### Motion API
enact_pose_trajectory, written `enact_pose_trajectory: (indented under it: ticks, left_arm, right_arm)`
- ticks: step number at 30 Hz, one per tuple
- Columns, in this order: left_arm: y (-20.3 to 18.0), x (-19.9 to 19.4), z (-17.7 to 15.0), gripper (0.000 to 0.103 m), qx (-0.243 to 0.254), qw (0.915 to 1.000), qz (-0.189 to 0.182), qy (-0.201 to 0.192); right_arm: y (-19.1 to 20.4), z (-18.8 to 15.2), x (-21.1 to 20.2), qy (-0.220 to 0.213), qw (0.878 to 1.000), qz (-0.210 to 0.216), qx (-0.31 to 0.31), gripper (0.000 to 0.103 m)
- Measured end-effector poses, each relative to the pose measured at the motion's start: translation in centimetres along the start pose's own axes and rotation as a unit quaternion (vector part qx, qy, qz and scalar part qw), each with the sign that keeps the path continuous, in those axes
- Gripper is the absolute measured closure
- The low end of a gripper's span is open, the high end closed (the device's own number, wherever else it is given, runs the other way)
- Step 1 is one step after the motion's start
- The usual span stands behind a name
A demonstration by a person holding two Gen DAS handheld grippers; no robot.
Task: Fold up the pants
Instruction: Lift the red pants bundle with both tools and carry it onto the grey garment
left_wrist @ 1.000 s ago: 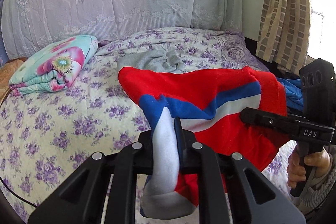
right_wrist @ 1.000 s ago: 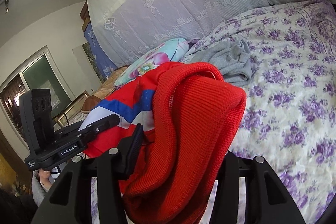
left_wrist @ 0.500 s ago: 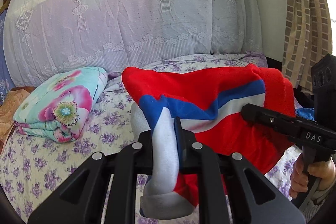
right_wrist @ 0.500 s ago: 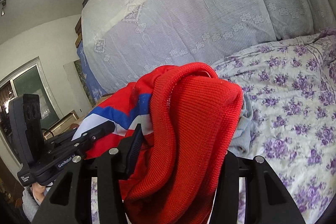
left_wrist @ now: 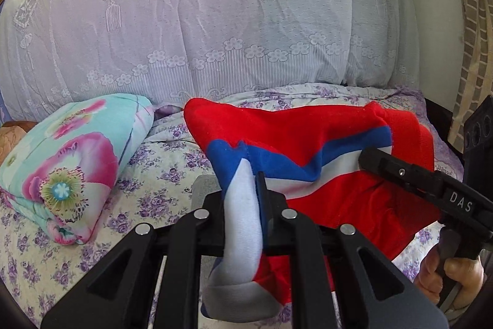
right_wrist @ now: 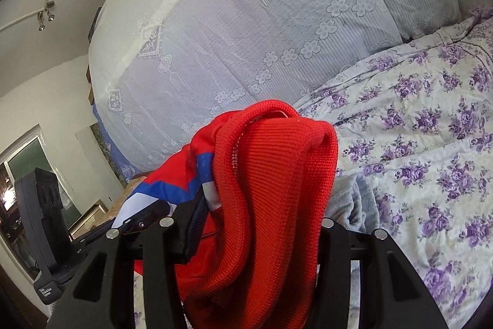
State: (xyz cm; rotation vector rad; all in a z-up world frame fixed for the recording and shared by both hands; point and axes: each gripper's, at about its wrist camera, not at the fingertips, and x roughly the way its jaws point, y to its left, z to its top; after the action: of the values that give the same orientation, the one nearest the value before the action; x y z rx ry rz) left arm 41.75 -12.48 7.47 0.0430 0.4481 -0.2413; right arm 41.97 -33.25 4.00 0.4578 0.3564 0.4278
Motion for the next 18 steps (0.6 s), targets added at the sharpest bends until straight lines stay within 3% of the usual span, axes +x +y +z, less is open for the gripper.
enact_pose_trajectory:
  ticks: [5, 8, 11, 14, 16, 17, 18]
  left_arm:
    - [1.3, 6.2, -1.0, 0.091, -0.027, 0.9983, -0.007, 0.052]
    - [2.7, 9.2, -3.0, 0.088, -0.061, 0.995, 0.002, 0.08]
    - [3.4, 9.9, -4.6, 0.08, -0.069, 0.9939, 0.0, 0.085]
    - [3.1, 9.3, -4.9, 0.078, -0.057, 0.9952, 0.008, 0.08]
    - [3.7, 8.9, -4.8, 0.076, -0.064, 0.995, 0.008, 0.076]
    - [4.0, 8.6, -4.6, 0.075, -0.068, 0.9948, 0.008, 0.075]
    - [4.4, 8.2, -4.5, 0.075, -0.075, 0.9944, 0.01, 0.074]
  right_arm:
    - [-3.3, -0.4, 4.6, 0.025, 0.999, -0.043, 0.001, 0.055]
    - [-4.4, -1.6, 7.8, 0.056, 0.994, -0.088, -0.042, 0.054]
    - [-5.3, -2.3, 9.2, 0.074, 0.992, -0.088, -0.056, 0.048]
    - [-5.3, -2.2, 9.1, 0.077, 0.992, -0.082, -0.063, 0.043]
    - [-5.2, -2.1, 8.5, 0.069, 0.992, -0.08, -0.063, 0.03]
    - [-5.0, -1.9, 7.9, 0.058, 0.992, -0.094, -0.066, 0.024]
    - [-4.7, -1.6, 7.1, 0.041, 0.989, -0.12, -0.072, 0.011]
